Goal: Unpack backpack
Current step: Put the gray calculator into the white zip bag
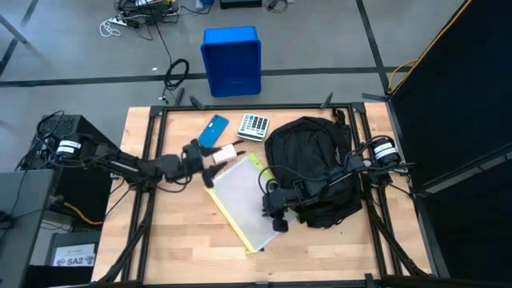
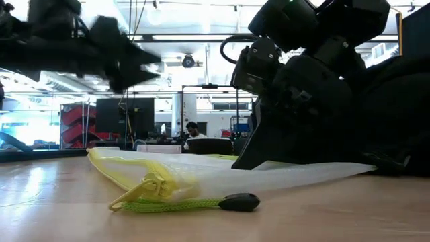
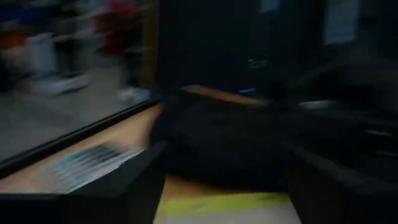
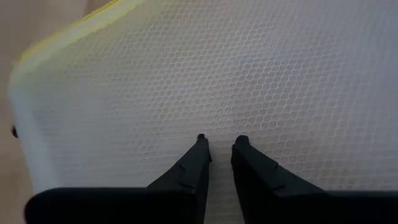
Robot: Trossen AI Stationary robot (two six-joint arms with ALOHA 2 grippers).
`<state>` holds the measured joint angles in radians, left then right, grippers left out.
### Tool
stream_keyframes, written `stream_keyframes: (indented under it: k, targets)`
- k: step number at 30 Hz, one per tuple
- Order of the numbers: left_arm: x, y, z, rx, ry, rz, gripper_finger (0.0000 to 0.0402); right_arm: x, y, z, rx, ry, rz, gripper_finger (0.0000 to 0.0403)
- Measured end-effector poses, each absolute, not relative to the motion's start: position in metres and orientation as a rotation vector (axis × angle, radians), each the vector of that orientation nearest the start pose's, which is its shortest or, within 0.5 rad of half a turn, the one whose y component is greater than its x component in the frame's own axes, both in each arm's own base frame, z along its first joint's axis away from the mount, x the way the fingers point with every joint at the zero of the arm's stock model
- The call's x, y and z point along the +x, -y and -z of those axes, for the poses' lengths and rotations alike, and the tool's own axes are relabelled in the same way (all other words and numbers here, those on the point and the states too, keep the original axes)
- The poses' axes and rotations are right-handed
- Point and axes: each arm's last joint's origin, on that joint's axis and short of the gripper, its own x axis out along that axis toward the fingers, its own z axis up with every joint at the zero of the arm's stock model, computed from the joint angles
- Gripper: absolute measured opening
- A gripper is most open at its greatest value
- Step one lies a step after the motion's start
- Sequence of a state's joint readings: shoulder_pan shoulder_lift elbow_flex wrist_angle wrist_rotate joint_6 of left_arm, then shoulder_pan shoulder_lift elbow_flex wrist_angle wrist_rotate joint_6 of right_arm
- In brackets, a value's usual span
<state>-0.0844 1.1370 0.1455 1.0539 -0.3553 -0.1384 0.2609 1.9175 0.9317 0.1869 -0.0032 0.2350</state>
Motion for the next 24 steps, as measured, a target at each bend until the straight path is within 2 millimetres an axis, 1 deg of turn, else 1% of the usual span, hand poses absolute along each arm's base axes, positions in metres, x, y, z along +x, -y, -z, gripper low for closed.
stream_keyframes:
  k: [3, 8, 12, 17, 19, 24]
  targets:
    - [0.188, 0.019, -0.182, -0.127, 0.117, -0.122, 0.0233, 0.351, -0.093, -0.112, 0.063, -0.797, -0.176, 0.0049]
    - [0.187, 0.03, -0.179, -0.117, 0.092, -0.091, 0.0201, 0.353, -0.097, -0.115, -0.028, -0.746, -0.224, 0.0044]
    - [0.191, 0.033, -0.166, -0.125, 0.017, -0.13, 0.0187, 0.353, -0.097, -0.115, -0.043, -0.742, -0.23, 0.0036]
    - [0.198, 0.034, -0.142, -0.139, -0.094, -0.174, 0.0179, 0.356, -0.093, -0.117, -0.022, -0.72, -0.215, 0.0029]
    - [0.201, 0.035, -0.14, -0.143, -0.076, -0.173, 0.0177, 0.357, -0.093, -0.119, -0.018, -0.697, -0.215, 0.0028]
    - [0.204, 0.036, -0.147, -0.102, 0.052, -0.153, 0.0177, 0.361, -0.094, -0.124, -0.039, -0.631, -0.229, 0.0029]
